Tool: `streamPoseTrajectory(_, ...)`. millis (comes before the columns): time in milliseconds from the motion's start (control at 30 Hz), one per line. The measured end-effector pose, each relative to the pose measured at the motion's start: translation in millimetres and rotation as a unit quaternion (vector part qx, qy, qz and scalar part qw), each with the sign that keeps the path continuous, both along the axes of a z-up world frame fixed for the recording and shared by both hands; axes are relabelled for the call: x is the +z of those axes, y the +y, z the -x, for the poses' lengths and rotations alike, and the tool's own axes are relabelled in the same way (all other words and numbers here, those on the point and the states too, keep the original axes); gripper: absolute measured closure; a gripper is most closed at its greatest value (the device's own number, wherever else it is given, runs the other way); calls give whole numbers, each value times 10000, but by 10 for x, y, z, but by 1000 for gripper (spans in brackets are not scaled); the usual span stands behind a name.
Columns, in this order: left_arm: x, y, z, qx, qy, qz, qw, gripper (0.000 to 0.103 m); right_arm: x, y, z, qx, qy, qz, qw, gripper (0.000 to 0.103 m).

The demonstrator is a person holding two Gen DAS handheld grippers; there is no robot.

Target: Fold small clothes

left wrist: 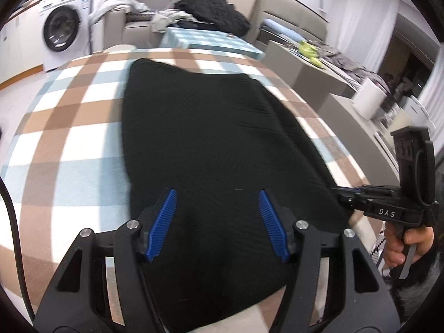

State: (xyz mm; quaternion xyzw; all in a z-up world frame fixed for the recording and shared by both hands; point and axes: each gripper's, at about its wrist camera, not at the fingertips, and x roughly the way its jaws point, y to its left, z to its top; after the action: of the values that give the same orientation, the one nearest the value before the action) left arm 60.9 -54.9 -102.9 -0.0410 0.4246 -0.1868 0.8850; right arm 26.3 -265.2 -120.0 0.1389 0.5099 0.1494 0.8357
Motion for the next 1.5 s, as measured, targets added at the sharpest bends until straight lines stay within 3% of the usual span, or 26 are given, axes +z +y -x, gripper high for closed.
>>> streamPoseTrajectory(100,4,-240,26,-373,6,83,9993,44,24,-69,93,-18,-35,-408,9992,96)
streamPoseTrajectory(200,-67,-535,53,-805,154,172,9965,44,-41,-114,104,-43,92,-331,9994,94)
streamPoseTrajectory(333,-147,-872,122,-1275,156,140,9916,44,115,-139,64,-40,-260,-239,9994,74)
streamPoseTrajectory(400,-200,-1008,128,-1452,192,98,9892,44,154,-162,-71,-121,-413,-288,9987,72)
streamPoseTrajectory(433,-233,-1062,133,-1500,234,49,9884,44,147,-170,-168,-170,-448,-297,9984,72)
streamPoseTrajectory(600,-263,-1229,230,-1716,97,-197,9849,67,38,-107,-682,-108,-467,-400,9981,74)
streamPoseTrajectory(700,-268,-1243,249,-1727,88,-195,9847,78,33,-28,-875,-16,-540,-375,9978,98)
streamPoseTrajectory(900,-251,-1212,274,-1769,95,-185,9840,79,-130,-127,-960,-290,-173,-105,9994,98)
streamPoseTrajectory(1067,-209,-1120,217,-1725,186,38,9848,79,76,-136,-855,-393,-468,-150,9980,92)
streamPoseTrajectory(1133,-153,-1026,159,-1609,155,153,9867,79,247,-97,-751,-283,-674,-197,9971,85)
streamPoseTrajectory(1233,-73,-878,126,-1324,94,194,9910,77,349,32,-649,124,-766,-392,9962,78)
streamPoseTrajectory(1333,-12,-660,104,-977,49,184,9950,66,228,210,-635,450,-512,-460,9966,76)
streamPoseTrajectory(1467,17,-346,64,-423,-138,28,9990,39,-36,339,-665,537,-173,-521,9970,77)
streamPoseTrajectory(1500,14,-251,43,-217,-188,-32,9996,37,-86,360,-667,555,-226,-569,9966,85)
